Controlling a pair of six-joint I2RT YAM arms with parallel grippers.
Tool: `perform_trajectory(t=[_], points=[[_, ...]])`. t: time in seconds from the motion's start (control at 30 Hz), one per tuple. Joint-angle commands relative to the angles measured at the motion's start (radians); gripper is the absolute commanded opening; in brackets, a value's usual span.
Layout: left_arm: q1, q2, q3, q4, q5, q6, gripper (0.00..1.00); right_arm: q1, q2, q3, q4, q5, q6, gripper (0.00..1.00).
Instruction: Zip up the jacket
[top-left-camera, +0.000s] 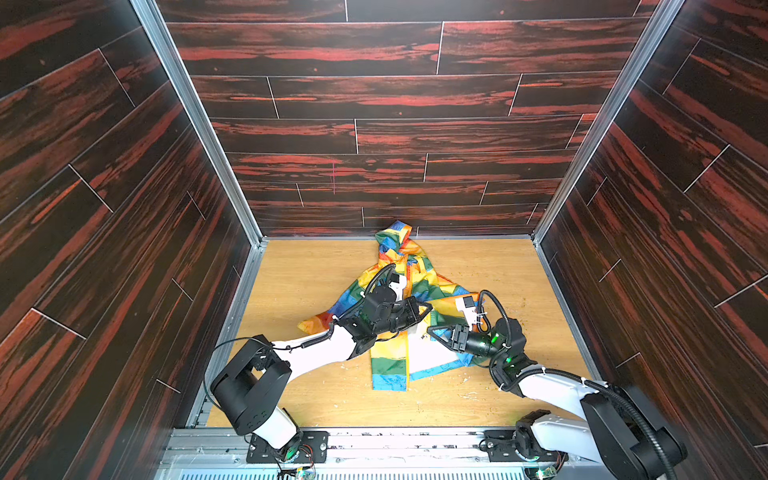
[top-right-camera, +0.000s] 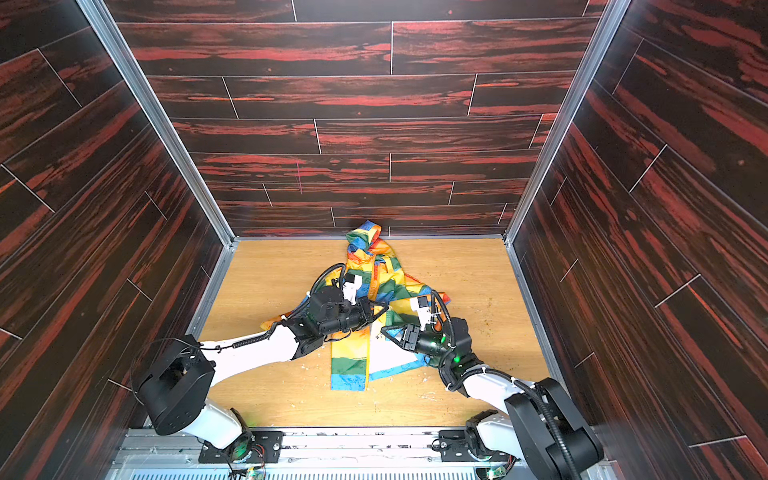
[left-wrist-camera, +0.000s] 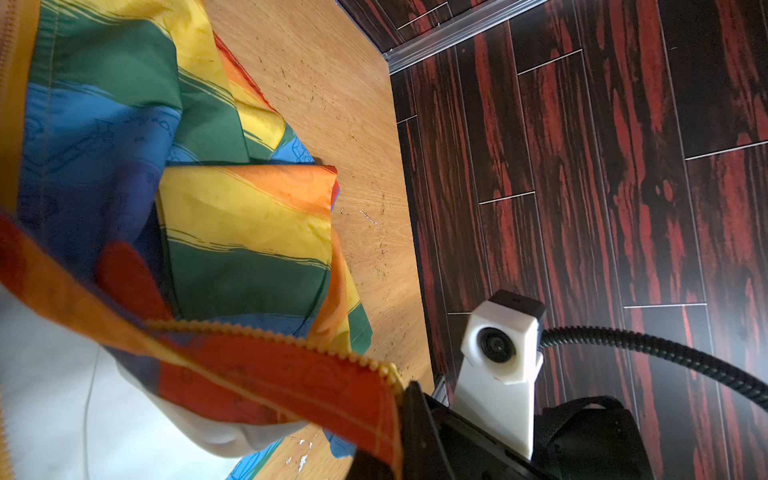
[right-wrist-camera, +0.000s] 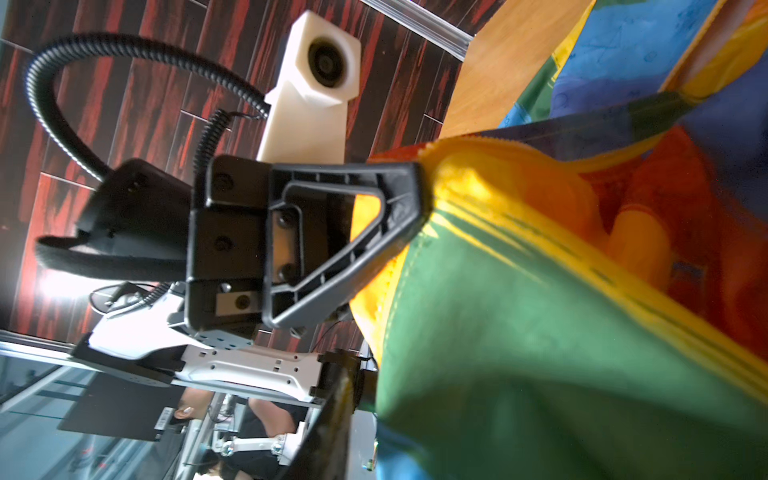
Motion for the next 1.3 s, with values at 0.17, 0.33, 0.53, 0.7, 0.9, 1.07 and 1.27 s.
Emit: perform_trajectory(t=[0.17, 0.33, 0.53, 0.7, 0.9, 1.07, 1.27], points=[[0.006, -0.044, 0.024, 0.021, -0.013, -0.008, 0.00, -0.003, 0.017, -0.017, 0.084, 0.016, 0.031, 0.24], [0.008, -0.047, 0.022, 0.021, -0.013, -0.009, 0.00, -0.003, 0.020, -0.026, 0.083, 0.018, 0.030, 0.21], [0.010, -0.049, 0.020, 0.021, -0.014, -0.009, 0.00, -0.003, 0.017, -0.045, 0.083, 0.019, 0.029, 0.29], [0.010, -0.046, 0.020, 0.023, -0.011, -0.014, 0.00, -0.003, 0.021, -0.036, 0.082, 0.015, 0.026, 0.22], [0.011, -0.044, 0.020, 0.023, -0.012, -0.017, 0.00, -0.004, 0.027, -0.022, 0.082, 0.007, 0.024, 0.14], [0.013, -0.054, 0.020, 0.005, -0.020, -0.021, 0.12, -0.003, 0.039, -0.010, 0.080, 0.009, 0.017, 0.02], [0.031, -0.173, -0.035, -0.141, -0.140, 0.007, 0.84, -0.004, 0.046, 0.033, 0.055, 0.013, -0.007, 0.00]])
